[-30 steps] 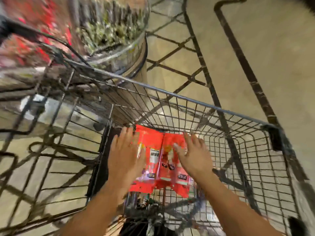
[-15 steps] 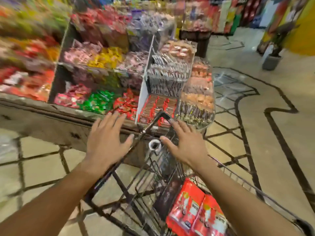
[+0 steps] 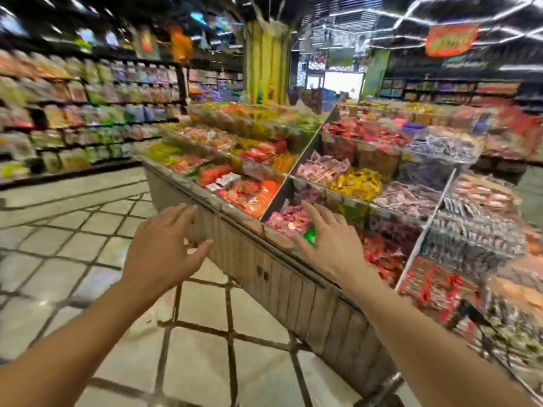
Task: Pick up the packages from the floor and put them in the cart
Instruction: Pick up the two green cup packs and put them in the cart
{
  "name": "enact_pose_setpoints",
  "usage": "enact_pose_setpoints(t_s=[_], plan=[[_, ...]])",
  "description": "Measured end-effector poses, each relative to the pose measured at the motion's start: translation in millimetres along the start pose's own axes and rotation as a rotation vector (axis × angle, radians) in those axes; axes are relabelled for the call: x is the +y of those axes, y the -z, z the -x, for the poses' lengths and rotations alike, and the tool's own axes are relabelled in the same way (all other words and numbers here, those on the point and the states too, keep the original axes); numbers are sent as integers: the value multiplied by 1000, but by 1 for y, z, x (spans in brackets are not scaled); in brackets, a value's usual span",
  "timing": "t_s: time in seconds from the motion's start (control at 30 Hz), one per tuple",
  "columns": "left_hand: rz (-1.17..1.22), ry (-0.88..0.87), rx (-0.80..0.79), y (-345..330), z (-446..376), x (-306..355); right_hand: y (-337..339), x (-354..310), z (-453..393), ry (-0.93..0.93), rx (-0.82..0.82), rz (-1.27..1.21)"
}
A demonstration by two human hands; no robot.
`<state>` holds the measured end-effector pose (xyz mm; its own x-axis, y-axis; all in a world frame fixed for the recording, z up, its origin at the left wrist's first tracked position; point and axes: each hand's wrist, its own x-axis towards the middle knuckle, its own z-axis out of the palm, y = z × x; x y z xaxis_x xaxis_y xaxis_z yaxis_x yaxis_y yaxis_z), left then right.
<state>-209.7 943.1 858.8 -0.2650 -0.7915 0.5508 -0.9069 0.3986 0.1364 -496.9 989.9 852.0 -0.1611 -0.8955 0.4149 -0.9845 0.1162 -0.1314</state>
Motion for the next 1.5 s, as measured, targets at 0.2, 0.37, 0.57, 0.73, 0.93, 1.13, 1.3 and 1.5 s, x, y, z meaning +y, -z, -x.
enact_pose_setpoints(t_s=[0.2, 0.37, 0.57, 0.73, 0.93, 1.13, 1.3, 1.5], plan=[[-46, 175, 23, 42, -7, -146, -28, -149, -72, 126, 9, -87], [-88, 277, 32, 47, -12, -243, -66, -243, -118, 240, -3, -140], [-157, 409, 12, 21, -33, -329, -135, -330, -187, 329, -28, -192], [-167, 471, 37, -19, -84, -409, -204, -393, -263, 381, -89, -223], [-180, 525, -12, -60, -142, -484, -266, -452, -347, 434, -129, -212], [-144, 583, -43, -105, -182, -561, -334, -515, -408, 465, -190, -240], [-100, 611, -88, -152, -213, -639, -396, -570, -450, 466, -246, -220], [-4, 609, -120, -212, -263, -746, -469, -631, -503, 398, -311, -173]])
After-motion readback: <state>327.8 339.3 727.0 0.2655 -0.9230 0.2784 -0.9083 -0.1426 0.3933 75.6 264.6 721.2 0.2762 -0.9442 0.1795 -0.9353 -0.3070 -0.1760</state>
